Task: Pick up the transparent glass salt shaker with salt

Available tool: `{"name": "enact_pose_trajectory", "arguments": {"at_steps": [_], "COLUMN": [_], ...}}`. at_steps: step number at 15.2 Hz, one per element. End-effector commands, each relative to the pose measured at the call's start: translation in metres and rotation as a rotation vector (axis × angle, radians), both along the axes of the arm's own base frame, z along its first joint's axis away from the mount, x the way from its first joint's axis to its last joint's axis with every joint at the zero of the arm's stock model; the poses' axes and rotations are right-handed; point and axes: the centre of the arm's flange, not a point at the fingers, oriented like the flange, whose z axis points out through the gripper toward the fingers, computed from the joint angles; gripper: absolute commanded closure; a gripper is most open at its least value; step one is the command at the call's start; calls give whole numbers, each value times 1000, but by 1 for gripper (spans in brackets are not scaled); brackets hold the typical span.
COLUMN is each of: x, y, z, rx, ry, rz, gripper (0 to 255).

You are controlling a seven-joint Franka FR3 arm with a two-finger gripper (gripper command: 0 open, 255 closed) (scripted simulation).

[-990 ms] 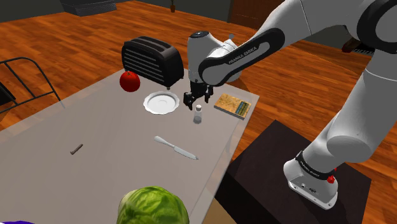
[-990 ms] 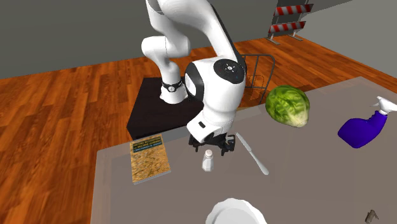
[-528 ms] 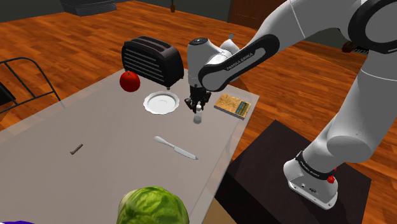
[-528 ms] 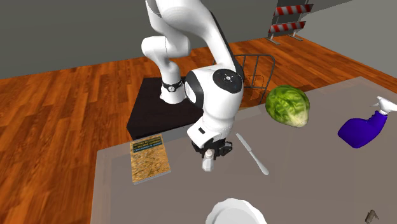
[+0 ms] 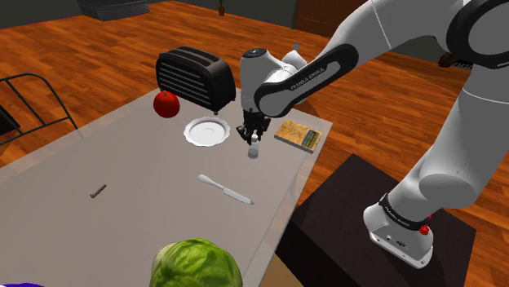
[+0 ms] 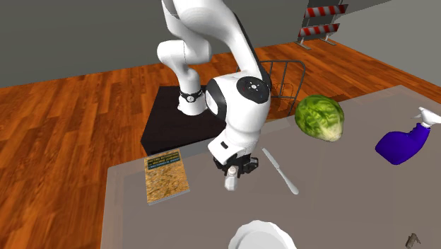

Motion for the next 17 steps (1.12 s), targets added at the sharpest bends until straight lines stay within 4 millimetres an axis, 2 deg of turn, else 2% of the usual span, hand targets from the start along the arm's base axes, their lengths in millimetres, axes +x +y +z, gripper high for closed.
{"name": "enact_pose_trajectory", "arguments": {"at_steps": [1, 15, 17], "x": [-1, -1, -1], "y": [0, 0, 0], "z": [4, 78, 79], "rx": [-1, -1, -1], "ry": [2, 2, 2], "rz": [-1, -1, -1], "gripper": [255, 255, 255]}}
